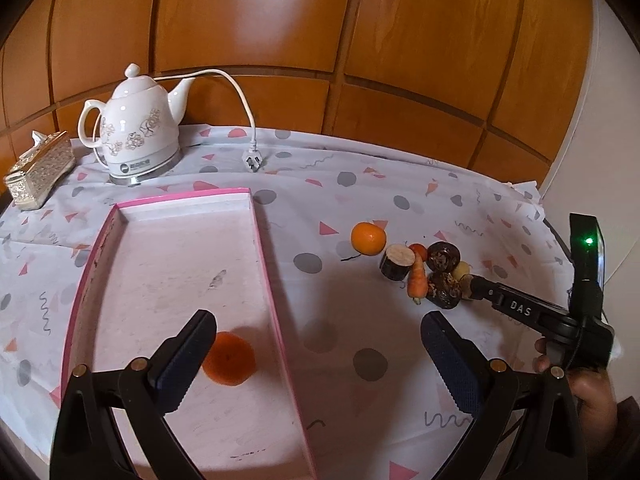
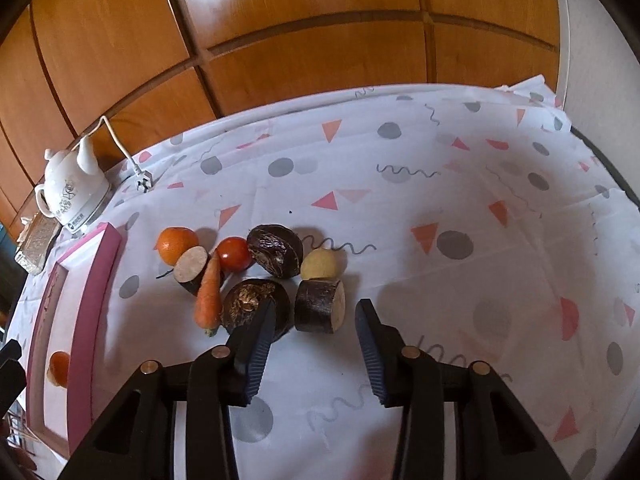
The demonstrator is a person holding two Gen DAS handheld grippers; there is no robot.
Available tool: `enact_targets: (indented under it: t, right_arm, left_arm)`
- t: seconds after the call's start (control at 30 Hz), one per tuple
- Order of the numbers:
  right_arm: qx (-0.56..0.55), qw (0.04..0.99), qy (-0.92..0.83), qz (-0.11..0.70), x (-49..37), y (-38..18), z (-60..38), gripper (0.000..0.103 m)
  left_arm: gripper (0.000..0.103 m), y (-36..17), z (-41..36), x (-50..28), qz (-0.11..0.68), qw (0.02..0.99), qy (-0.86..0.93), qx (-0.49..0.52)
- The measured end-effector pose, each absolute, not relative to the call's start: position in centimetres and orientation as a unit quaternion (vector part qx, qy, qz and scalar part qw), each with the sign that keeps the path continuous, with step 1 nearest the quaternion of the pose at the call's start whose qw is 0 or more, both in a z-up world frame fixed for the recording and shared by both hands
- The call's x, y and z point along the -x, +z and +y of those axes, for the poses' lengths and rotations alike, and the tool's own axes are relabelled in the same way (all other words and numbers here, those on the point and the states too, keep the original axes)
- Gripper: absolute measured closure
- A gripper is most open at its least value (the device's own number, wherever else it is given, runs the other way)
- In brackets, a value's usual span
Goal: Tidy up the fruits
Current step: 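Grasp the dark eggplant slice with the right tool while the left tool grasps the second orange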
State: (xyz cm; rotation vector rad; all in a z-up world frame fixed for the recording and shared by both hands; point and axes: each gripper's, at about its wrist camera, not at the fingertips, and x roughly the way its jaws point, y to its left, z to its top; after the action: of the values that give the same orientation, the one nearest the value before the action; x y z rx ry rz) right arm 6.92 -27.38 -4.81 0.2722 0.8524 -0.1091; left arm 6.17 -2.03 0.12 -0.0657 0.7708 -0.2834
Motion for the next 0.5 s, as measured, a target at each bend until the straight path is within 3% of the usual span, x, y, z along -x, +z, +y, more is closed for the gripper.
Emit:
enact_targets:
  t: [0.03,0.17,0.5]
  right_arm:
    - [-0.132,0.899,-0.055,0.414,-7.1,-5.0,-27.5,0.069]
    - [-0.134,0.898,-0.049,0.415,-7.3,-5.5,-27.9,0.08]
    - [-0.119,0.901,-0.052,0.413,-6.8,-5.4,-28.7,0.08]
  left_arm:
    - [0.0,0.1,-2.2,-6.3,0.375,0.916,-0.14,0.032]
    - [0.0,0.4,-3.3,-7.1,0.377,0.915,-0.143,0.019]
    - [0.0,-0.2,-5.6,-10.9,0.4,0.904,-0.151,0.011]
